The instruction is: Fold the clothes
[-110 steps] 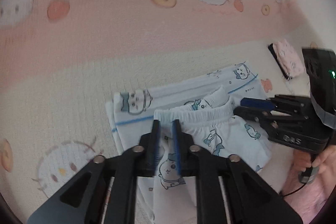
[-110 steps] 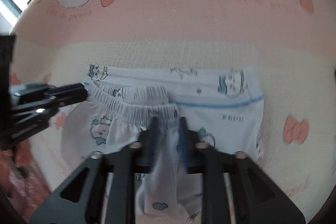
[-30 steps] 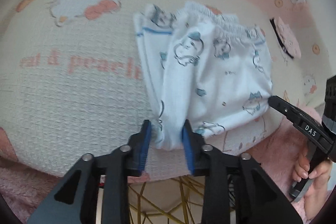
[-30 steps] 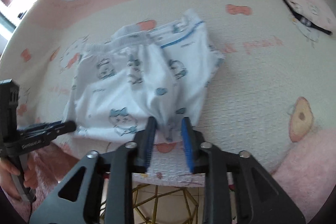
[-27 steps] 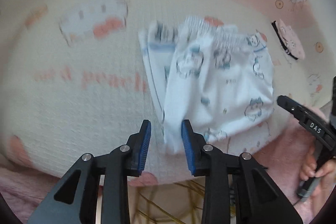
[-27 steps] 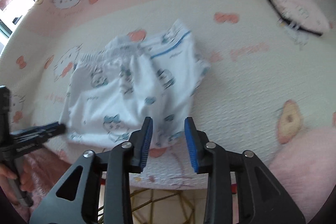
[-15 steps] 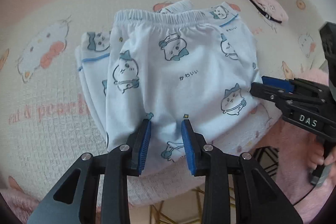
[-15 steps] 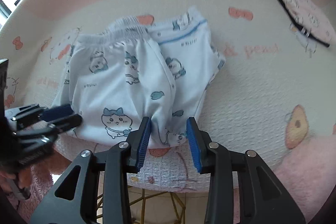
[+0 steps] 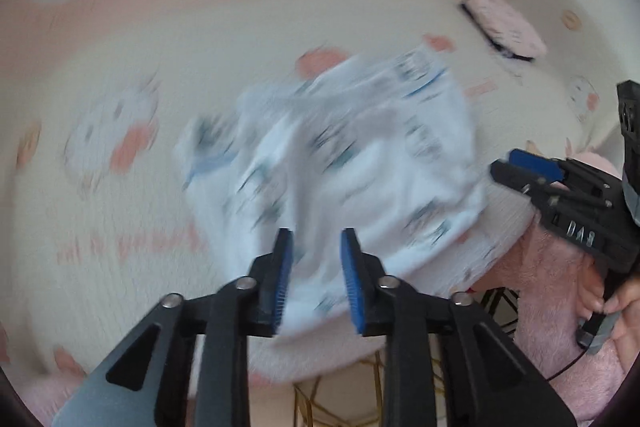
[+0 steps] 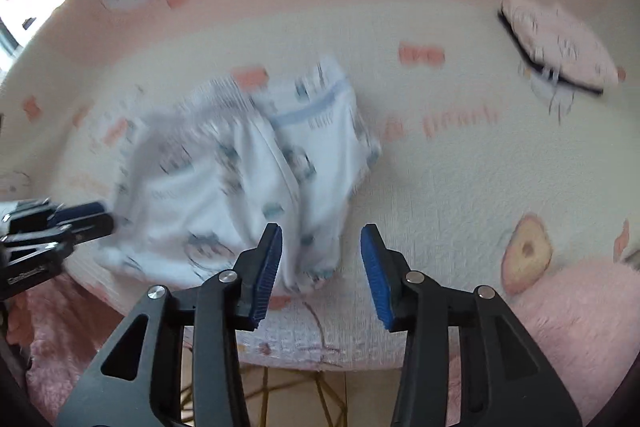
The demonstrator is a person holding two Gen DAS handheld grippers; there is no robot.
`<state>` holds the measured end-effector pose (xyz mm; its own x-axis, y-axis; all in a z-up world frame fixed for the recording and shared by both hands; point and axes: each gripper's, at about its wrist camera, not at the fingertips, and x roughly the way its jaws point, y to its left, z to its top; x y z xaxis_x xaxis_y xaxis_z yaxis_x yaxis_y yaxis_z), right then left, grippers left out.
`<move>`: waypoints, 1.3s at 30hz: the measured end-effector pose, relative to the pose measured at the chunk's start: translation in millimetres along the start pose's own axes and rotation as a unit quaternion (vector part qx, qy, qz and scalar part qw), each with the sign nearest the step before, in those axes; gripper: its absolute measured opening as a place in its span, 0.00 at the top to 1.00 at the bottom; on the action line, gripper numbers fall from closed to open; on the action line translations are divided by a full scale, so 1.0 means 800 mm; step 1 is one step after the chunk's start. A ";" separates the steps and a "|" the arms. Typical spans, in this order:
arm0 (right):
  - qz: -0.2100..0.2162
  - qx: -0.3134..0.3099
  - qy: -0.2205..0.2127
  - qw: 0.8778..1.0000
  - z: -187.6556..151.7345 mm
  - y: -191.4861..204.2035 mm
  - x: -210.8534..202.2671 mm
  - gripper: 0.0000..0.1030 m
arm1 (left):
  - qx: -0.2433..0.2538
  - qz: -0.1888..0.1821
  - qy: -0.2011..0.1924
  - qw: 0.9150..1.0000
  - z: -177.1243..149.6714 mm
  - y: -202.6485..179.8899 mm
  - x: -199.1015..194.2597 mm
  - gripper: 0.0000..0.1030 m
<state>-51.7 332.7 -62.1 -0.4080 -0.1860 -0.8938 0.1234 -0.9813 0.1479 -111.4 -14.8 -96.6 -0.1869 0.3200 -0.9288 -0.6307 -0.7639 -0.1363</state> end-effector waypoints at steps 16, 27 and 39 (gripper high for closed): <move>-0.076 -0.083 0.048 0.992 -0.007 0.029 0.040 0.57 | -0.070 -0.004 0.040 0.997 -0.053 0.048 0.023 0.65; -0.029 -0.074 0.053 0.995 -0.018 0.048 0.051 0.63 | -0.058 0.028 0.025 0.998 -0.044 0.040 0.016 0.65; -0.040 -0.010 0.040 0.998 -0.013 0.021 0.037 0.57 | -0.096 0.085 0.013 0.992 -0.062 0.089 -0.014 0.43</move>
<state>-52.7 311.1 -90.5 -0.3436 -0.1020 -0.9336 0.1120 -0.9914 0.0671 -116.7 -100.4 -112.6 -0.2571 0.1658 -0.9521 -0.4359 -0.8991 -0.0389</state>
